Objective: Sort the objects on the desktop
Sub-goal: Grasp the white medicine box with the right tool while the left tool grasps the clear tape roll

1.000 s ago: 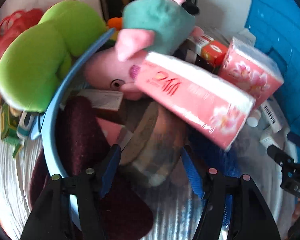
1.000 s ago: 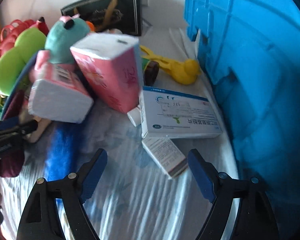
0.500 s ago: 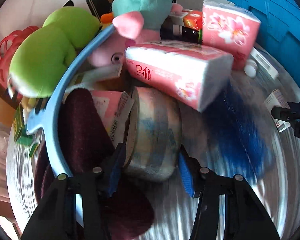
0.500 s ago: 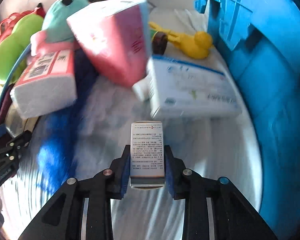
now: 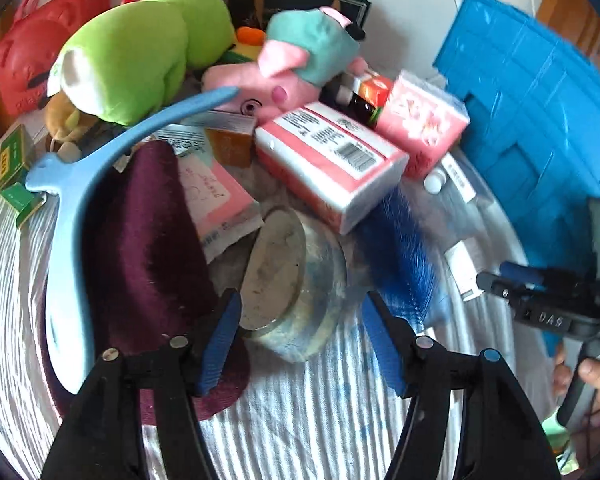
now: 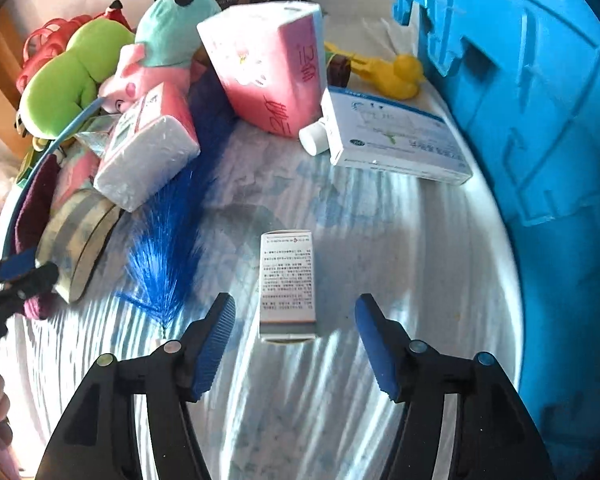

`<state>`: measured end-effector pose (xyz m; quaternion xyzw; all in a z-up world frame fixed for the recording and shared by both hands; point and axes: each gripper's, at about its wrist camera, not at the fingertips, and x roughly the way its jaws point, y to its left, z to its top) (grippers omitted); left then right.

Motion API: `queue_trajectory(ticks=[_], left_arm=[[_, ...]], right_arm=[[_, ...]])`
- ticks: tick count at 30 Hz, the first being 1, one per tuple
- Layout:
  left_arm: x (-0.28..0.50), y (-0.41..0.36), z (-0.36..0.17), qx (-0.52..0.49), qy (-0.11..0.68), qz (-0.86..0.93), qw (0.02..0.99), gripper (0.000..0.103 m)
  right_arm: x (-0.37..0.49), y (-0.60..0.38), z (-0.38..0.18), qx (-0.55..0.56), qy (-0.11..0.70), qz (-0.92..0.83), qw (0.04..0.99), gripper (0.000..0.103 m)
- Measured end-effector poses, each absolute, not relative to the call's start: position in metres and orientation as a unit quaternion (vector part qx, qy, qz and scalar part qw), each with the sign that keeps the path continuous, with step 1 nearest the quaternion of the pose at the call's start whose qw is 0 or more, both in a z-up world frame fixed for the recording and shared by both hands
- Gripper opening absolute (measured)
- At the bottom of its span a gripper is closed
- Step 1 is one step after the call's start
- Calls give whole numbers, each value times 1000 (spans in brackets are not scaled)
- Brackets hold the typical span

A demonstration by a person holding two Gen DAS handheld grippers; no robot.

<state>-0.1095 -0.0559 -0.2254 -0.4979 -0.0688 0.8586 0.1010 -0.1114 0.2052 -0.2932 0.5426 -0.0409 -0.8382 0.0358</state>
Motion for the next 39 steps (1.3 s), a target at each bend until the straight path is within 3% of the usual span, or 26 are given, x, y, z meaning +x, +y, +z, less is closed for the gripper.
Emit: queue_trajectory(ticks=[6,7,11,19,24,29,35,39], left_arm=[[-128,-75,-241,-509,-138,845,93,60],[-132,-72,-247,-515,-145,839,98,55],[-138,-37,-267,-540,-104,827,115,54],[-141,-3,-269,-554,-68,816,148,54],[-128,-38,-234,-524,-45,844,100,54],[-128,-66,-236,-527,-70,844,74,54],[-136,-33,-244,-538,-61,837,83,54],[-146,-11,-251,-553,-47,828,83,65]], right_arm=[[-98,213,-295,536,-45,-843,30,63],[-107,206,-294,534,-44,-844,30,61],[-111,204,-290,529,-37,-848,28,46],[-109,208,-297,540,-46,-840,29,46],[-109,211,-298,540,-50,-840,26,46],[-113,213,-303,545,-55,-836,27,47],[-117,207,-307,550,-49,-833,31,57],[-119,208,-309,553,-48,-831,32,57]])
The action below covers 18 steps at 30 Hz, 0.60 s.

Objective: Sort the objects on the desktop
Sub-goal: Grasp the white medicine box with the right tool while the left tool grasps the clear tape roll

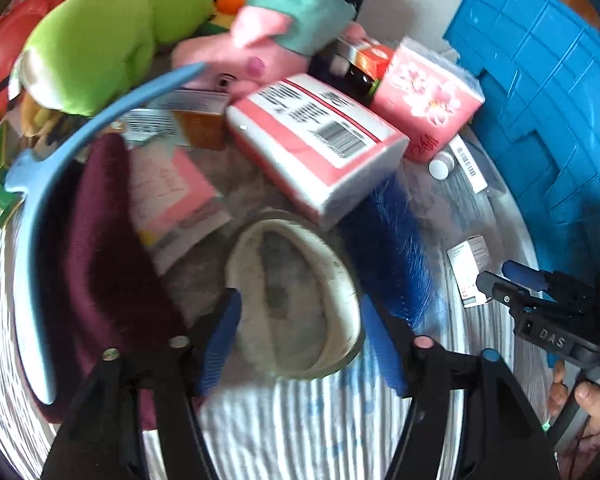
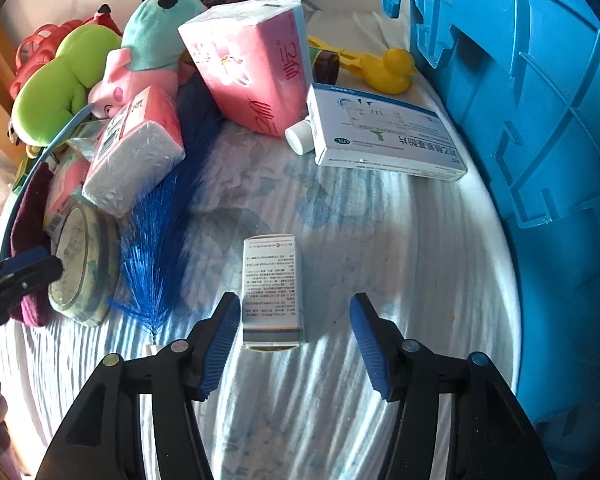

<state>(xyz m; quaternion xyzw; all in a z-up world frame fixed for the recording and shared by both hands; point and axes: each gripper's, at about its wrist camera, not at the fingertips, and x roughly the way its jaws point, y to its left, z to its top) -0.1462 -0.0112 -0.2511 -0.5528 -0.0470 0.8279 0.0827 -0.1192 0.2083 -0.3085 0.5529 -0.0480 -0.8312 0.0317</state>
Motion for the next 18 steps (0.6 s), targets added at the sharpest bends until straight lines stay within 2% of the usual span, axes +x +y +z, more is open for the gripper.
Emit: queue_trajectory(ticks=[8,9,10,11,13,15,18], left_arm=[[-167,15,-275,-586,11,809,37,68],[-166,17,-276,-589,17,807,37,62],[-165,17,-277,-590,17,806,37,46],[-164,17,-278,-596,17,802,37,39],[-161,17,-278,-604,9,796,45,22],[-155,17,-273,-600,11,799,51,16],[-146,16,-259,-583,18,811,50,15]], right_arm=[[-129,200,-314,559,-35,-827,40,57],[-131,199,-316,560,-32,-827,40,57],[-133,198,-317,560,-29,-827,39,55],[-134,198,-317,561,-27,-827,37,43],[-137,195,-319,564,-15,-825,36,30],[-135,191,-316,558,0,-829,34,30],[-130,186,-301,537,7,-843,37,30]])
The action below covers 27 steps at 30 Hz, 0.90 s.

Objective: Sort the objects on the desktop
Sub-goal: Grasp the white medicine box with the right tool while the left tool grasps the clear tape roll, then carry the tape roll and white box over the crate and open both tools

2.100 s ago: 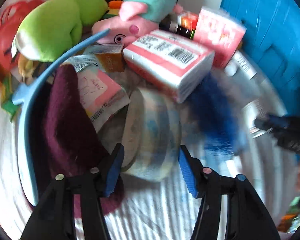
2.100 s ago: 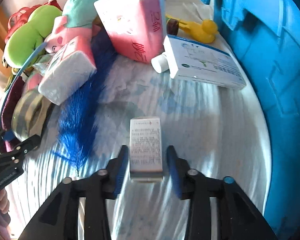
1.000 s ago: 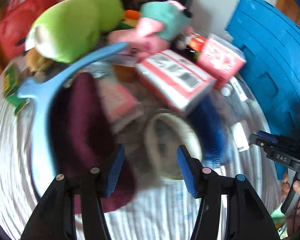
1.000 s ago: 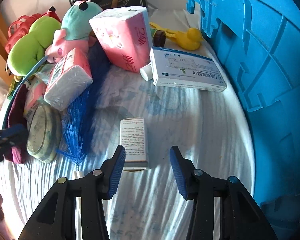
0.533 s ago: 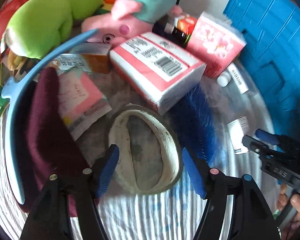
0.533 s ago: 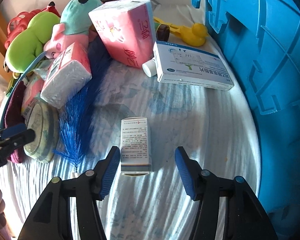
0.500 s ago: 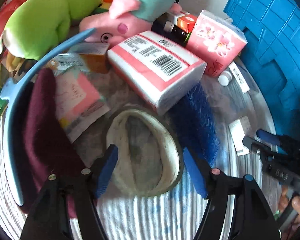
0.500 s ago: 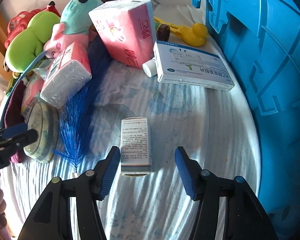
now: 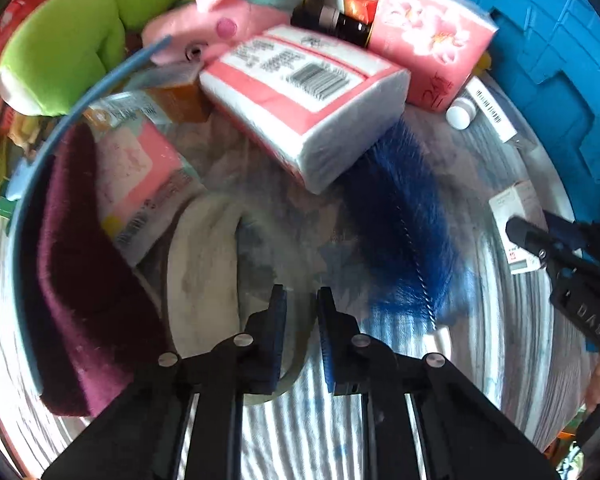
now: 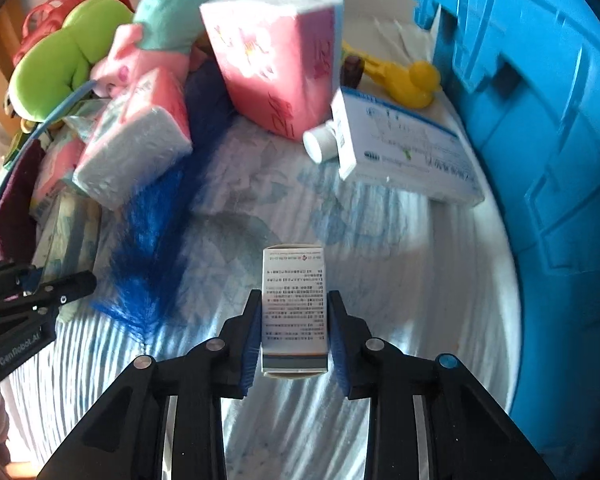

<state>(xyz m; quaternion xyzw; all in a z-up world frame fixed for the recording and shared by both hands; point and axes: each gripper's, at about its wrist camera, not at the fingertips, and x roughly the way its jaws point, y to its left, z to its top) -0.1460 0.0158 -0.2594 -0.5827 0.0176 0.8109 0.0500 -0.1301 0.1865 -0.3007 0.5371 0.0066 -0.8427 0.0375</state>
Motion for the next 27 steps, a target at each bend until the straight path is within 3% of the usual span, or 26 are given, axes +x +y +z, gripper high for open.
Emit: queue_trajectory(ticks=[15,27], left_arm=[[-78,-19,-212,-508,-22,858,67,13],[-43,45,-76,-326,43,942,74,13]], right_arm=[[-85,172,-240,477,18,-877,53,30],[-26,173,-112,315,17,-948,50,30]])
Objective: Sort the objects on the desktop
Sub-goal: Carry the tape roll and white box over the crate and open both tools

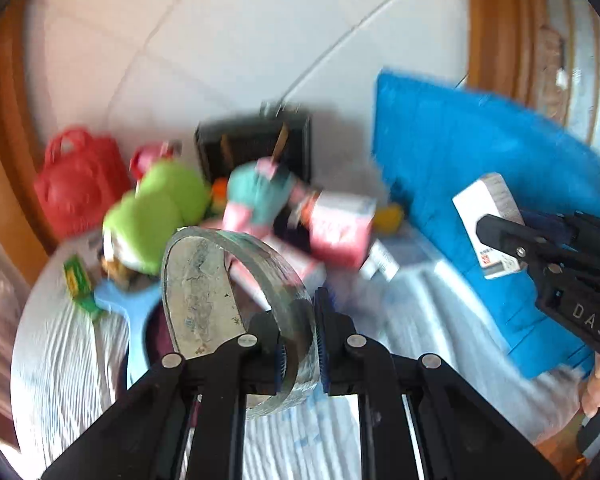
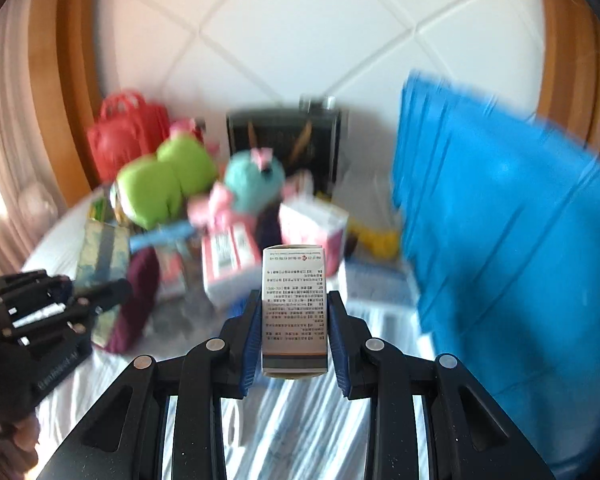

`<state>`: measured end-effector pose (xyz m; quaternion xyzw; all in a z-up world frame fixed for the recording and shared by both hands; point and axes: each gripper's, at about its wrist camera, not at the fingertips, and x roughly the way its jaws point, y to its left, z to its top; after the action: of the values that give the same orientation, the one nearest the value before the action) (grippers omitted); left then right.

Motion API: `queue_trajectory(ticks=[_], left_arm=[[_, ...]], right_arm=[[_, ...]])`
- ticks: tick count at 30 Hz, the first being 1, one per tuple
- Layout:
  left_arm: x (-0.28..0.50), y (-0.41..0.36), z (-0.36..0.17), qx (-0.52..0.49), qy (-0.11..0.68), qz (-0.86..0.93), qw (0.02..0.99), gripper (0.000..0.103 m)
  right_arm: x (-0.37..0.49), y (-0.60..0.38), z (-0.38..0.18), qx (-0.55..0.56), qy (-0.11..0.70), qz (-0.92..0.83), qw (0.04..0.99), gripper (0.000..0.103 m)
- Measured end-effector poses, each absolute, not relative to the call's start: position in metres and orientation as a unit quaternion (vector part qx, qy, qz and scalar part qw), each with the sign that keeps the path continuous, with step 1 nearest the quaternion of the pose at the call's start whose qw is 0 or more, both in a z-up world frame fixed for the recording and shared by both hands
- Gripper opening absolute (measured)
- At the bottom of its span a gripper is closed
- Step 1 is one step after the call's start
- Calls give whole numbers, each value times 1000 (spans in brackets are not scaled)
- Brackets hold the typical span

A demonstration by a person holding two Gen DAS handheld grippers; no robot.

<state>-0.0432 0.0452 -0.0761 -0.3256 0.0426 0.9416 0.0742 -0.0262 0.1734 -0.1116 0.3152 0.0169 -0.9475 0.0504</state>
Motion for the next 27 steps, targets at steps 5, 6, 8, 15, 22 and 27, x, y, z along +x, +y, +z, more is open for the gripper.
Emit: queue_trajectory(ticks=[5,6,8,15,22,27], left_arm=[[-32,87,-27,-255,60,960,102,13],[-31,99,-17,-240,63,962,112,13],[-29,123,-1,-217,67,965,129,13],[-25,221,35,-180,82,961,193,13],[-37,330,43,-236,90,942,223,13],[-36,381,41,-282,88,925,240,12]], right_arm=[[4,197,-47,242,7,-970,25,30],[9,204,-37,234,4,-972,19,30],[24,222,-15,209,1,-978,3,30],[58,308,23,160,13,-982,-96,30],[72,412,15,175,15,-970,-168,30],[64,460,3,204,23,-963,-175,30]])
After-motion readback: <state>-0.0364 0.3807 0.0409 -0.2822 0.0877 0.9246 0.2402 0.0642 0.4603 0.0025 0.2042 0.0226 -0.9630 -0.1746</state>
